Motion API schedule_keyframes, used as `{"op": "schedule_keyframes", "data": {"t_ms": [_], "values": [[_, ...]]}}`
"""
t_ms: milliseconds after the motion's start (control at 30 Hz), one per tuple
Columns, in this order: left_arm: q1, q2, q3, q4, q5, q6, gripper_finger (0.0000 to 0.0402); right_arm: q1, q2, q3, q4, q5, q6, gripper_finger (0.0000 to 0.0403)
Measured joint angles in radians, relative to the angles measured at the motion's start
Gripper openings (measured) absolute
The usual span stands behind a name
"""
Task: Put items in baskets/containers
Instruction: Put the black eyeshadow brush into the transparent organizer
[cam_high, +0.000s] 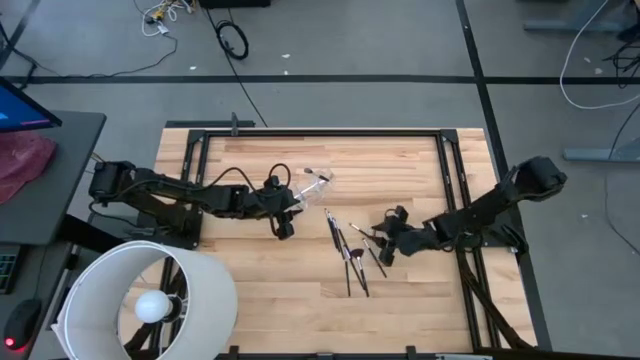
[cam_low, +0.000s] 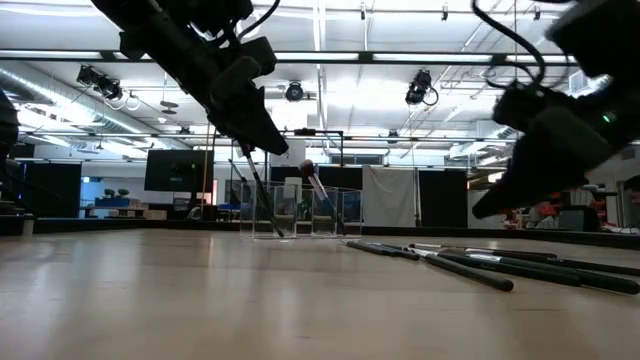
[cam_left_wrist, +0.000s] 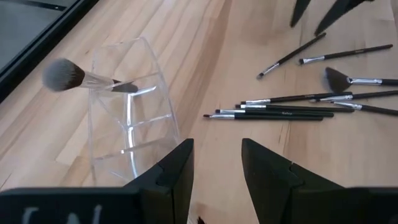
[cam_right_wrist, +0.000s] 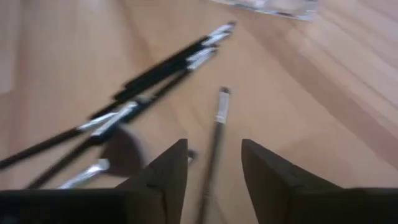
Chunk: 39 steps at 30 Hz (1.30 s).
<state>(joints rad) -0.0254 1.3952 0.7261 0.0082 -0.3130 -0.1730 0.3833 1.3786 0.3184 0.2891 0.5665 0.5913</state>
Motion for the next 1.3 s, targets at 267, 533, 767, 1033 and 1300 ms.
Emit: {"op": "schedule_keyframes", "data": {"t_ms": [267, 533, 767, 1033, 1300], "values": [[0.000, 0.000, 0.000, 0.021, 0.000, 0.000, 0.0138, 0.023, 0.142, -0.126, 0.279, 0.072, 0.068, 0.0160], [0.000, -0.001, 0.000, 0.037, 0.000, 0.000, 0.0138, 0.038, 0.264, -0.110, 0.450, 0.177, 0.002, 0.0157], [0.000, -0.001, 0.000, 0.034, 0.000, 0.000, 0.0138, 0.046, 0.264, -0.110, 0.456, 0.181, 0.007, 0.0139], [0.000, -0.001, 0.000, 0.034, 0.000, 0.000, 0.0138, 0.046, 0.264, -0.110, 0.451, 0.110, 0.011, 0.0137], [0.000, -0.001, 0.000, 0.033, 0.000, 0.000, 0.0138, 0.046, 0.266, -0.110, 0.452, 0.081, 0.029, 0.0137]]}}
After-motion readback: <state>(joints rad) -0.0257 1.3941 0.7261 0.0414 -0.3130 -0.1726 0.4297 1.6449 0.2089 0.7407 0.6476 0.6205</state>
